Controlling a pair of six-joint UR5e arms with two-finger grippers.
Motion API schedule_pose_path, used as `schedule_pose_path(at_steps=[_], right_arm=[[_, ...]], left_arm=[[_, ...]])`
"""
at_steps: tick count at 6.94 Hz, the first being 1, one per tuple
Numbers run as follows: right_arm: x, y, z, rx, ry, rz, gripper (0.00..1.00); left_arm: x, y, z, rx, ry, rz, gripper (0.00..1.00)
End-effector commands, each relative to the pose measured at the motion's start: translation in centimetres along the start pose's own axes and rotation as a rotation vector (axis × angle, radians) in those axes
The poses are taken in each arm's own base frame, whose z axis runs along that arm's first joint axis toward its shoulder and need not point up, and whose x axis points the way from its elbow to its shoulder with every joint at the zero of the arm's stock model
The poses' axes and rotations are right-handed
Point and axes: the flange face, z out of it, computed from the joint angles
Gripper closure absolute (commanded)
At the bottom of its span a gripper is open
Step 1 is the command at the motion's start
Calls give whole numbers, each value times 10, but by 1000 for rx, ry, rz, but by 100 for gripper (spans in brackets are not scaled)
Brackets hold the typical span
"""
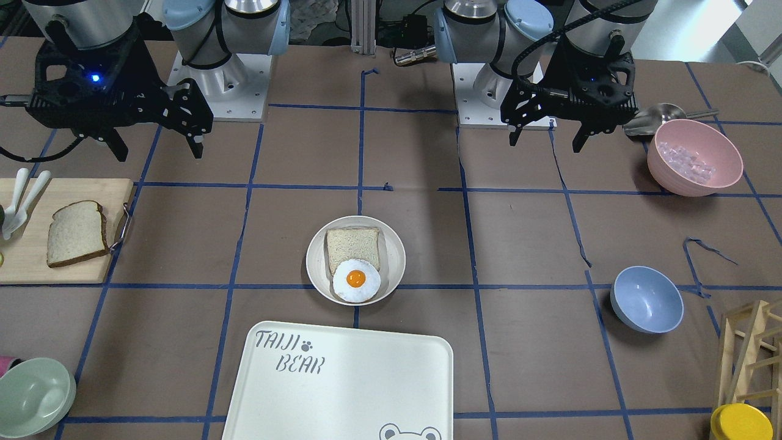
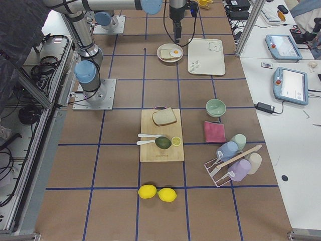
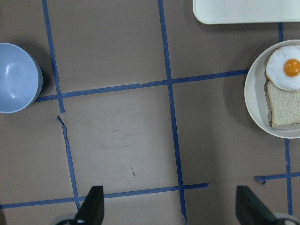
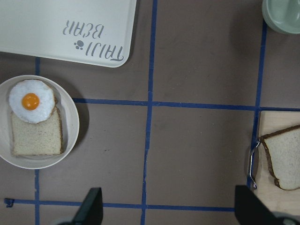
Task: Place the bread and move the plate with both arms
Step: 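Move the right gripper down to the bread slice on the cutting board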
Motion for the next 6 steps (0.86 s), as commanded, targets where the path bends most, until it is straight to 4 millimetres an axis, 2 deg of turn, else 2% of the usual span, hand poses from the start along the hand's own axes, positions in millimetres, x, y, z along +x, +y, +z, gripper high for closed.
schedule_pose_path(at_steps=[1, 2, 4, 6], right_arm=[[55, 6, 60, -99, 89, 75, 0], [97, 14, 114, -146, 139, 98, 0], [117, 34, 189, -107, 229, 45, 0], [126, 37, 251, -108, 339, 40, 1]], left_arm=[[0, 0, 1, 0, 0, 1, 0], [0, 0, 1, 0, 0, 1, 0], [0, -1, 1, -2, 1, 1, 0], [0, 0, 1, -1, -1, 1, 0]])
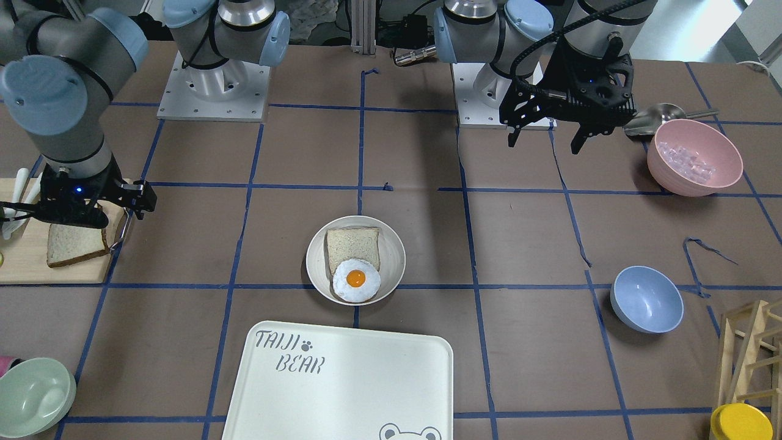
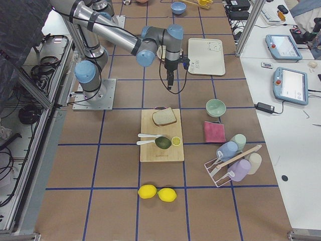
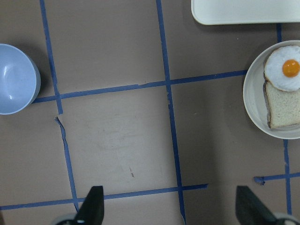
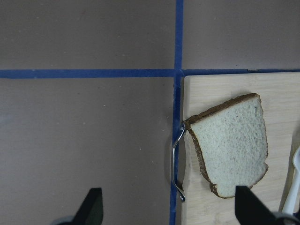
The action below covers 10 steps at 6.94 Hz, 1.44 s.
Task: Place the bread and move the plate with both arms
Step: 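Move the right gripper down to the bread slice on the cutting board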
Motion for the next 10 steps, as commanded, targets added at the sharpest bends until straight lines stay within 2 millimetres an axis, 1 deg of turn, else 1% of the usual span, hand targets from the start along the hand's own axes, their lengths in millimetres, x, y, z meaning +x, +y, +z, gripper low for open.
schedule_pose_path(at_steps=[1, 2, 3, 4, 5, 6, 8, 9, 10], right_arm=[[-10, -5, 66, -46, 64, -75, 10], [-8, -12, 82, -52, 96, -84, 15], [-3, -13, 85, -61, 153, -112, 21], [-3, -16, 91, -63, 164, -156, 27], [1, -21, 95, -47, 212, -174, 31], [-1, -23, 103, -48, 214, -184, 31], [-2, -23, 109, -60, 213, -189, 42], [4, -22, 111, -68, 210, -180, 51], [10, -22, 114, -73, 207, -165, 53]], left_arm=[[0, 0, 0, 1, 0, -2, 0], [0, 0, 0, 1, 0, 0, 0], [-2, 0, 0, 2, -2, -3, 0], [-2, -3, 1, 8, -3, -5, 0], [-2, -3, 1, 12, -3, -5, 0], [-1, -2, 1, 11, -3, -3, 0], [-1, -2, 1, 11, -3, -3, 0], [-1, -1, 0, 14, -4, -3, 0], [-1, -1, 0, 12, -3, -2, 0]])
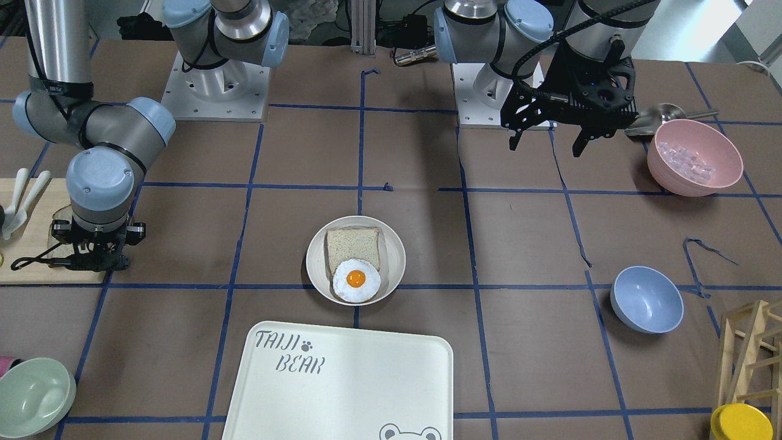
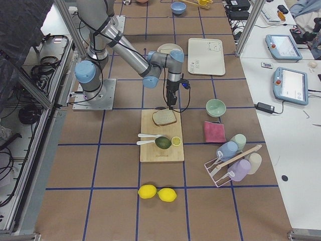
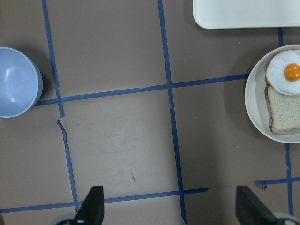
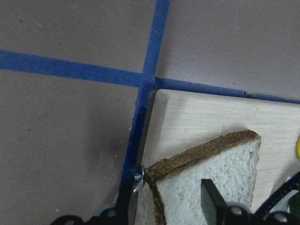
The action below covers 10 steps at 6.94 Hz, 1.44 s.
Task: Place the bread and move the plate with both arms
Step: 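Close the right gripper on the bread slice's edge and lift it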
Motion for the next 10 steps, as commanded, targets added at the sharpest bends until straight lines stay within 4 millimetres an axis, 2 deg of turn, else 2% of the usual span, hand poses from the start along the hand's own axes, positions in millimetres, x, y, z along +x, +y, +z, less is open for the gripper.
schedule_pose_path(at_steps=[1, 3, 4, 5, 6, 8, 10], right_arm=[[6, 2, 5, -10, -5, 13, 59], [4, 2, 5, -8, -11, 14, 68], [3, 3, 6, -12, -18, 12, 94], [2, 4, 7, -11, -21, 18, 100], [2, 3, 7, -8, -24, 26, 100], [11, 5, -10, 26, -15, 56, 100], [24, 15, -53, 77, 0, 96, 100]], left_arm=[[0, 2, -2, 1, -2, 1, 0], [0, 0, 0, 0, 0, 0, 0], [0, 1, -1, 1, 0, 1, 0], [0, 1, -1, 1, -2, 1, 0], [0, 0, 0, 0, 0, 1, 0], [0, 0, 2, -6, 1, 1, 0], [0, 1, -2, 3, -2, 1, 0]])
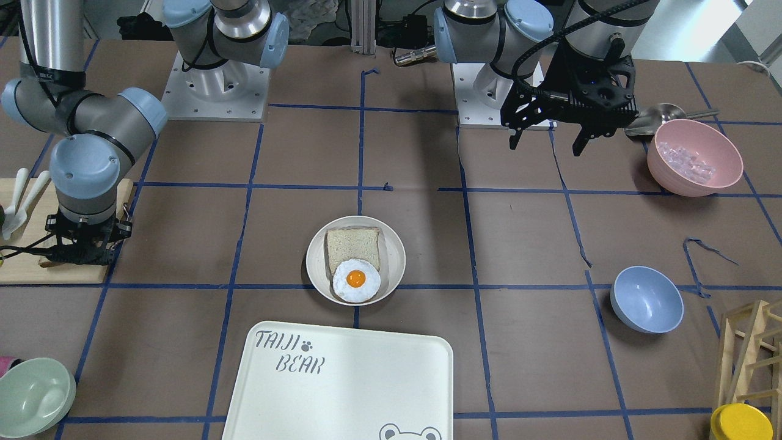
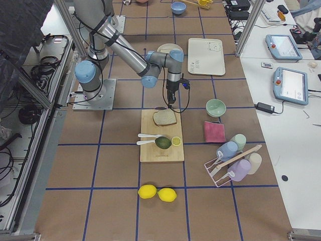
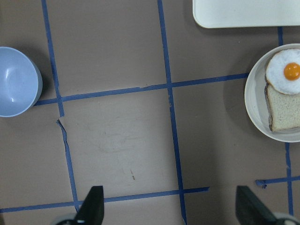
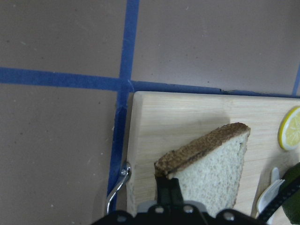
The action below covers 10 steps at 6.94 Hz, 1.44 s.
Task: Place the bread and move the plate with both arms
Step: 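Close the right gripper on the bread slice's edge and lift it, then carry the bread slice with the right gripper over the egg plate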
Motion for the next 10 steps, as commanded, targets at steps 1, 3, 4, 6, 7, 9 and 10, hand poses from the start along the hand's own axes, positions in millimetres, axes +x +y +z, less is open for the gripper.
schedule_pose_path(at_steps=[1, 3, 4, 6, 7, 9, 10], right_arm=[[14, 1, -45, 38, -9, 28, 100], [2, 4, -109, 24, -93, 114, 100], [-28, -4, -162, 42, -85, 99, 100], [-97, -10, -277, 14, -158, 186, 100], [-146, -17, -315, 24, -233, 230, 100], [-220, -23, -343, -58, -456, 246, 100], [-237, -17, -351, -40, -452, 222, 100]], left_arm=[[-1, 1, 0, -1, -2, -1, 0], [0, 1, 0, -4, -4, 0, 0], [0, 1, 0, -3, -3, 0, 0], [-1, 1, 0, -4, -5, -1, 0], [-1, 1, 0, -4, -3, -1, 0], [0, 1, 0, -1, -3, 2, 0], [0, 1, 0, -3, -5, 0, 0]])
